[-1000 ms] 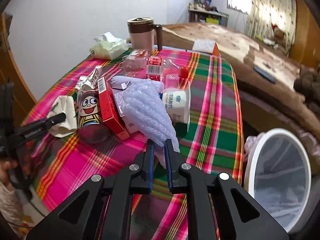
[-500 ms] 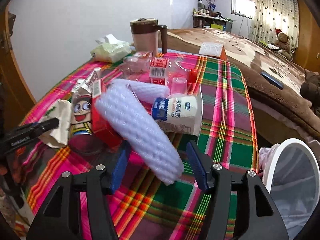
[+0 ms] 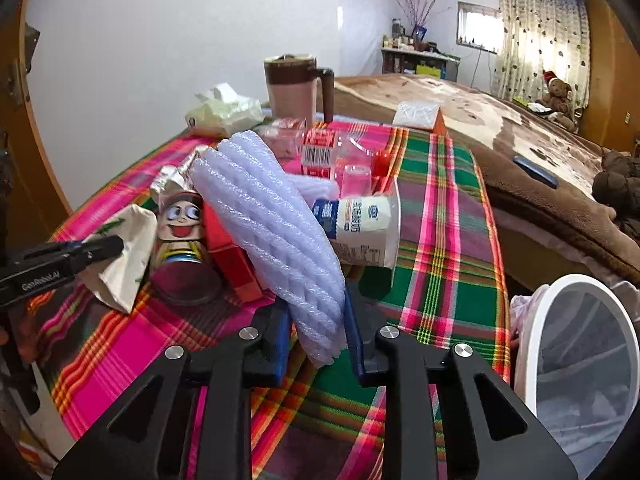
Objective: Collect trash
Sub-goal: 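Close the left gripper on the white paper bag while the right gripper grasps the lavender foam sleeve, then carry the paper bag in the left gripper and foam sleeve in the right gripper over the wastebasket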
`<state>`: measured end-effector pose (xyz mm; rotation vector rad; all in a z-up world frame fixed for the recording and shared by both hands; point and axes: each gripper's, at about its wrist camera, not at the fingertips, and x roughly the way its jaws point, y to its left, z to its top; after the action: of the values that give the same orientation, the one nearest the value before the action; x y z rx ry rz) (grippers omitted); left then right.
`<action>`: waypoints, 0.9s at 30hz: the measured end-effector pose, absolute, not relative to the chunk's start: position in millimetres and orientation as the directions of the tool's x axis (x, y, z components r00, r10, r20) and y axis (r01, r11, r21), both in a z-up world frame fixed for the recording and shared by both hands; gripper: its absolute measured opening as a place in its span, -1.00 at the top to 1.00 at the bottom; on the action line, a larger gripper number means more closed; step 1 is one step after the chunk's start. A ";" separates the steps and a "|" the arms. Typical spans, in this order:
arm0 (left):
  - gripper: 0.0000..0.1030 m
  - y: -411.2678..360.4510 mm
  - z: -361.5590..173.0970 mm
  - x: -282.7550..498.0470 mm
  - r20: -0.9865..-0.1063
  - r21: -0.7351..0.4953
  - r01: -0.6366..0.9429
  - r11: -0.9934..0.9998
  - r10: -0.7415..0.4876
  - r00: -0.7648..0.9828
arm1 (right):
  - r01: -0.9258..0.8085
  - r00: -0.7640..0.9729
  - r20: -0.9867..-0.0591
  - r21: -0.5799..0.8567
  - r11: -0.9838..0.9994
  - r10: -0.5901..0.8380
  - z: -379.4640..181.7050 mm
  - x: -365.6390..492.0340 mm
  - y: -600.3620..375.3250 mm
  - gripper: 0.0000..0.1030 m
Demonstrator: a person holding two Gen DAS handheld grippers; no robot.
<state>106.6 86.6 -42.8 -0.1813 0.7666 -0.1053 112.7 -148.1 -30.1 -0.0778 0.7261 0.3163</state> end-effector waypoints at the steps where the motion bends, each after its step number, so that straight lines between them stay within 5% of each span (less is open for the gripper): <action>1: 0.67 85.9 -42.3 105.3 -0.679 -0.198 0.031 0.980 -0.160 0.717 | -0.309 0.707 -0.657 0.047 0.950 0.262 -28.5 110.2 -148.2 0.53; 14: 0.68 66.7 -10.0 83.4 -0.625 -0.183 0.086 0.979 -0.184 0.758 | -0.255 0.751 -0.605 0.108 0.961 0.267 -10.8 91.2 -170.3 0.53; 27: 0.68 -8.8 24.6 93.3 -0.572 -0.161 0.255 0.953 -0.301 0.763 | -0.060 0.799 -0.592 0.097 0.993 0.106 2.5 83.4 -229.2 0.53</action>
<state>93.3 -8.8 24.6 -0.0755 0.6348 -0.3023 83.4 -229.2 2.5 0.0749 0.6389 0.0895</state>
